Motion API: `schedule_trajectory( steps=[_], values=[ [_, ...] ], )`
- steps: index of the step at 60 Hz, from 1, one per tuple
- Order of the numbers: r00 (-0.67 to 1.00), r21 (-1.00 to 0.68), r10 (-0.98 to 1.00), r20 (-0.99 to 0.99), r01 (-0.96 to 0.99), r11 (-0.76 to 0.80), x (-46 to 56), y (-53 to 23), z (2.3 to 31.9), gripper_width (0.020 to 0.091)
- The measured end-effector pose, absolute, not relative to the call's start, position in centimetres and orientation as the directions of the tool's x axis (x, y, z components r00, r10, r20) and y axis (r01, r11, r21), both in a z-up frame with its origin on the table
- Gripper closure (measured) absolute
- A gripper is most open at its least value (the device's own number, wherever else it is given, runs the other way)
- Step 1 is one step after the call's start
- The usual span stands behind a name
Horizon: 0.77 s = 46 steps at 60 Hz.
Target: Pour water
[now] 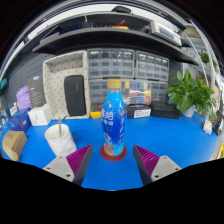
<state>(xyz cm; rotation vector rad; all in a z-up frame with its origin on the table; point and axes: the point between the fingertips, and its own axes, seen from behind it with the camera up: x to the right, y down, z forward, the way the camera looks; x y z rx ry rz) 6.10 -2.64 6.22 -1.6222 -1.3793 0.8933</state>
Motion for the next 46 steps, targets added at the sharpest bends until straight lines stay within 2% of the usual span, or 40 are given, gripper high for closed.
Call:
schedule_trajectory(
  steps=[22,35,46],
  values=[
    [0.087,-0.93,0.995,-0.038,0.361,-0.067,14.1,-5.9,16.0,0.027],
    [0.036,-0.938,0.999,-0.024,0.345,-0.035,16.2,-7.5,18.4,0.0271],
    [0.025,-0.939,1.0,0.007,0.344,-0.002,17.2,-7.9,18.4,0.0271]
  ],
)
